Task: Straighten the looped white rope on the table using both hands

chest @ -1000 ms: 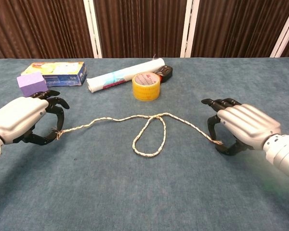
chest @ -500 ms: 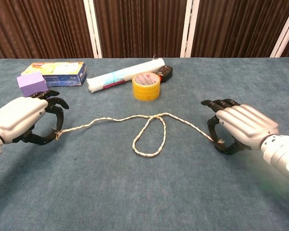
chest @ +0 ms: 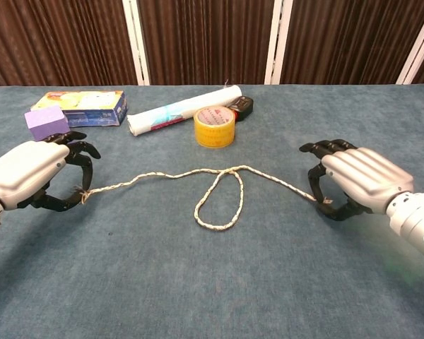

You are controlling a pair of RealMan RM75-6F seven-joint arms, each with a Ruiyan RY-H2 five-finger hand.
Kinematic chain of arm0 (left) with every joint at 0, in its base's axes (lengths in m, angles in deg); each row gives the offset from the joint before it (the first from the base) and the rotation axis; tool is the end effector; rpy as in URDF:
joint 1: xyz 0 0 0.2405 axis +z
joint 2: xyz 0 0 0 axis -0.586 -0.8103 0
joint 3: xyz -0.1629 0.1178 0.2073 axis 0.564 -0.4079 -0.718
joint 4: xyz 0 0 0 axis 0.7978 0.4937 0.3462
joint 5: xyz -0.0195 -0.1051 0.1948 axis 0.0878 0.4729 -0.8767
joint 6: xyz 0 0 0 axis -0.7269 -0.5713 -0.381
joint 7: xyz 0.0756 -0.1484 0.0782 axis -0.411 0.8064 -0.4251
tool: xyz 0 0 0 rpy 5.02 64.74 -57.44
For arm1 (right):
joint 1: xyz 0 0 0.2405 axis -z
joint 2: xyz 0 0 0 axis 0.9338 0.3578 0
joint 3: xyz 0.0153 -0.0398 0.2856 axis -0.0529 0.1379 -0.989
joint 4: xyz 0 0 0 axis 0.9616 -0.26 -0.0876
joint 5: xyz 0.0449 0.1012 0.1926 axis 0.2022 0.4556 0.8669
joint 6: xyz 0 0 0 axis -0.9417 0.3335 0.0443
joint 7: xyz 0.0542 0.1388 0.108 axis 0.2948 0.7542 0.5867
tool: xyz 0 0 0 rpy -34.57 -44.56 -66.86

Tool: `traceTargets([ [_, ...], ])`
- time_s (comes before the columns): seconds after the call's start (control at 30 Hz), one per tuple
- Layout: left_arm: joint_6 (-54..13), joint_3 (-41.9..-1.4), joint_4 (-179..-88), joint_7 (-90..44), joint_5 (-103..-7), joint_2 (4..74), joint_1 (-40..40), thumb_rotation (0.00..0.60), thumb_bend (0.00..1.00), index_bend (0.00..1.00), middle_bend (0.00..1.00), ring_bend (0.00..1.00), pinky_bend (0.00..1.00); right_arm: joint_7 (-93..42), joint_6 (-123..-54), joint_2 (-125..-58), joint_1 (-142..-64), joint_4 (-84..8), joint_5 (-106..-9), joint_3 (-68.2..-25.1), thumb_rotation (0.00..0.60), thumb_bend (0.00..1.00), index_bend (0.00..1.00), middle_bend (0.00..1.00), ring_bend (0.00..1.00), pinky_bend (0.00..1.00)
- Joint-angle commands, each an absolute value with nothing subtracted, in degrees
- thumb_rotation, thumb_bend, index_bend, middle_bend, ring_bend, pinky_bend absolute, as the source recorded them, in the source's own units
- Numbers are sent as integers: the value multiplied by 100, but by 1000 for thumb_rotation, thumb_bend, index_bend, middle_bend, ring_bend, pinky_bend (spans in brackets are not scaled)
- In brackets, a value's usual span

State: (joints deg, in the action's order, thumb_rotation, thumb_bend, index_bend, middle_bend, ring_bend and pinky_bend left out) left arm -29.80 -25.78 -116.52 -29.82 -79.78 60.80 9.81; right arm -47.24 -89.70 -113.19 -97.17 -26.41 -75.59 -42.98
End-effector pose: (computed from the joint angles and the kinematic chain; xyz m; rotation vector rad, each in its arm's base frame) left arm -0.2616 0.3410 -0.0748 -1.7014 -0.7444 -0.9951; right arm -0.2405 -0.3475 -0.0983 1.7829 -0.7502 0.8433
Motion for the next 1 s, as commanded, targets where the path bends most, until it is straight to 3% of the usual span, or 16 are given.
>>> traceTargets([
  [0.03, -2989, -2576, -11652, -2989, -7979, 6078, 982, 600, 584, 753, 225, 65, 118, -4693, -9027, -11272, -9715, -2707, -7590, -4306, 600, 542, 774, 171, 0, 0],
  [1.0, -3289, -2379, -11341, -2696, -7682, 5336, 1304, 600, 590, 755, 229, 78, 118, -4640, -9270, -10294, -9463, -2942, -7166, -4560, 600, 546, 781, 178, 0, 0],
])
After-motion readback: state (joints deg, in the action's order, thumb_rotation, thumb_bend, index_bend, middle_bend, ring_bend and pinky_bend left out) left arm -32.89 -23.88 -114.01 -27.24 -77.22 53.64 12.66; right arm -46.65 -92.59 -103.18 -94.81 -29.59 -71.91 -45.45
